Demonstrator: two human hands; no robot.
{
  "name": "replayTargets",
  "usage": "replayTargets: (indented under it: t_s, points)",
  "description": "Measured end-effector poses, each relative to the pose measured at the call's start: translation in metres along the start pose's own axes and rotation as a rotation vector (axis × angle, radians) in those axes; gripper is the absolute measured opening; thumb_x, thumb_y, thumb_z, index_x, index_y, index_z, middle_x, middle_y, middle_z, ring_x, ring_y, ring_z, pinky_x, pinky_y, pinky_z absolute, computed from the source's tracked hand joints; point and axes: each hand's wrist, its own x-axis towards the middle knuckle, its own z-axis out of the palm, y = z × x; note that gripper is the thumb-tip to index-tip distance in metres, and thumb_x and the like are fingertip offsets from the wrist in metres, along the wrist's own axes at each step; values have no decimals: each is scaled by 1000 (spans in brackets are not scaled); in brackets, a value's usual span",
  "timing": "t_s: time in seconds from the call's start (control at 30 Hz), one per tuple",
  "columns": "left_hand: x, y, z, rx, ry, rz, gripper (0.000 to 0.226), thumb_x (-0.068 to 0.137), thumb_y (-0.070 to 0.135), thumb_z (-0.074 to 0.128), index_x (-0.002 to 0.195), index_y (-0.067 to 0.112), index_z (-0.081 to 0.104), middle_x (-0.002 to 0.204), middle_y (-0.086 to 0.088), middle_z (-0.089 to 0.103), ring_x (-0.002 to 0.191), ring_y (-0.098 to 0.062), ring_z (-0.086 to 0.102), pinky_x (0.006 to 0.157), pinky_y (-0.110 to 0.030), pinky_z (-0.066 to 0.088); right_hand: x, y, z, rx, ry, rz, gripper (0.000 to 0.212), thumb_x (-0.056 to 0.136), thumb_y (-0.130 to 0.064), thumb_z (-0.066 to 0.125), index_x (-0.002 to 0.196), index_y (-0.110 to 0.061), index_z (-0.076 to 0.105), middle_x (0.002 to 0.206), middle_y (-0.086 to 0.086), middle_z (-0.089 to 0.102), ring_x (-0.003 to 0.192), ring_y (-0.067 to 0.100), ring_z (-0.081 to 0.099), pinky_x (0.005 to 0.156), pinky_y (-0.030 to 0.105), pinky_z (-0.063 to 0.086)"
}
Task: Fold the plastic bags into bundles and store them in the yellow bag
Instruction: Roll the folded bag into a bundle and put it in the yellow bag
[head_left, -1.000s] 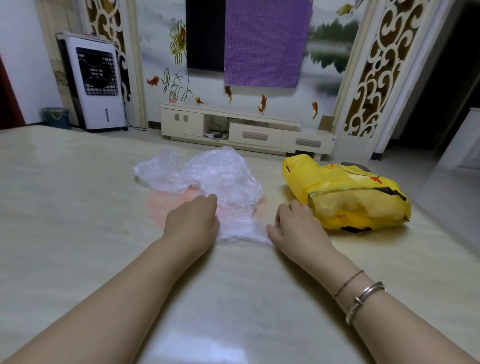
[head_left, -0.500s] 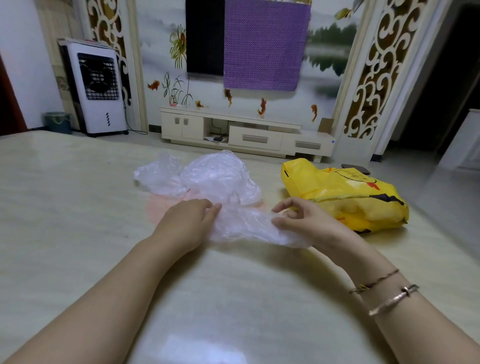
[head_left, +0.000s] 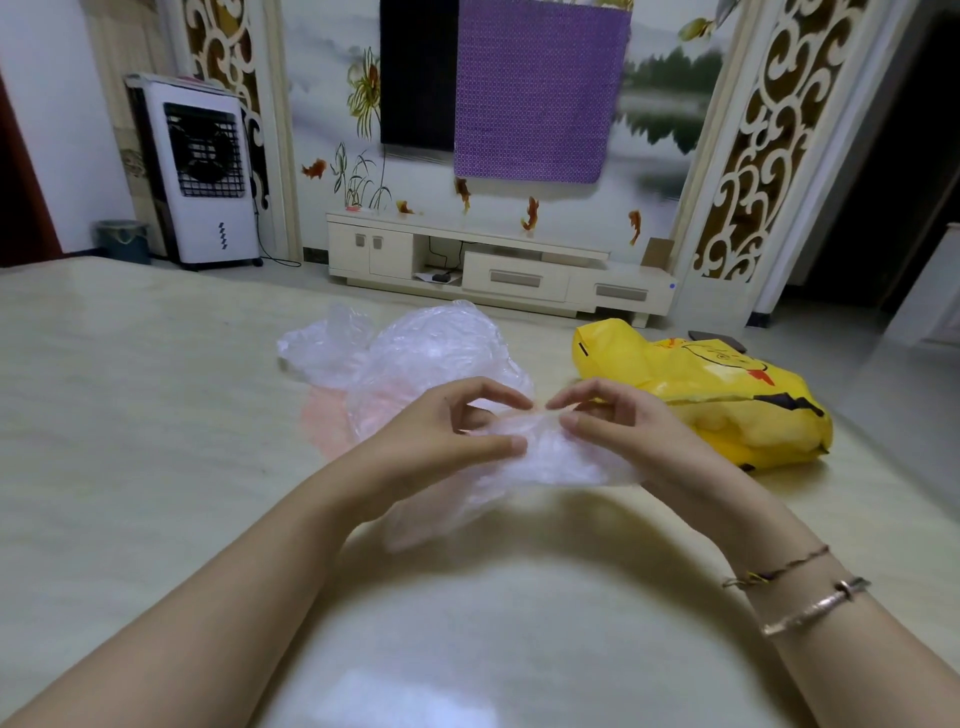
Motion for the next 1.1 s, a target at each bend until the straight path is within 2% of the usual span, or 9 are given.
replayTargets:
  t_s: [0.13,0.23,0.37,0.63,0.7,0.77,0.87,0.97,1.1]
  points:
    - [8,-8,-3,-145,360,-115,23,85,12,69,105,23,66,75,-2,65,62,-16,61,63,-23,49,3,9,9,-457,306,-360,35,84,-26,67,116,-23,54,117,-11,57,112,5,50,94,18,38]
    - [14,-14,-1,-283,531,-238,25,89,6,60,111,19,61,88,-8,68,63,-15,63,50,-15,49,2,13,14,-725,220,-595,55,78,-33,65,129,-22,46,133,-7,46,125,12,39,106,22,29]
    - [18,-20,6,-472,502,-334,43,89,-8,42,128,11,49,107,-19,65,71,-24,64,52,-25,50,2,21,25,-1002,56,-614,68,72,-35,72,131,-31,38,138,-9,37,127,17,35,106,27,28]
    - [21,-30,8,-313,441,-327,45,88,-3,49,128,19,45,114,-9,59,88,-23,64,66,-33,52,2,24,29,-1003,-101,-641,21,75,-16,67,91,-22,55,102,-8,58,99,18,48,82,36,45]
    - [18,-29,5,-73,517,-172,44,86,-1,54,124,21,47,114,1,57,86,-13,60,71,-32,52,0,22,26,-901,-140,-567,15,79,-18,66,91,-21,57,94,-11,60,95,13,48,80,35,45]
    - [13,-23,2,205,567,35,37,83,-1,59,111,23,55,108,7,57,84,-1,54,68,-14,47,-3,19,20,-821,-156,-479,13,81,-20,65,92,-22,60,92,-14,60,95,7,48,81,32,44]
    - [6,-12,3,155,383,57,21,83,0,58,93,19,63,90,3,69,81,-11,58,56,-14,49,-7,14,11,-754,-180,-359,15,78,-28,60,93,-27,62,93,-15,59,98,4,51,83,28,44]
    - [5,-11,7,209,125,-119,20,86,4,51,97,16,62,79,3,75,71,-14,59,73,-35,53,-7,16,6,-791,-230,-222,18,77,-29,61,94,-32,62,98,-15,60,100,2,52,88,31,45]
    - [8,-19,5,322,68,-174,15,88,9,53,98,15,63,71,7,72,62,-7,55,75,-28,51,-5,17,9,-734,-210,-183,11,82,-35,64,89,-27,64,93,-14,63,94,4,54,86,27,44]
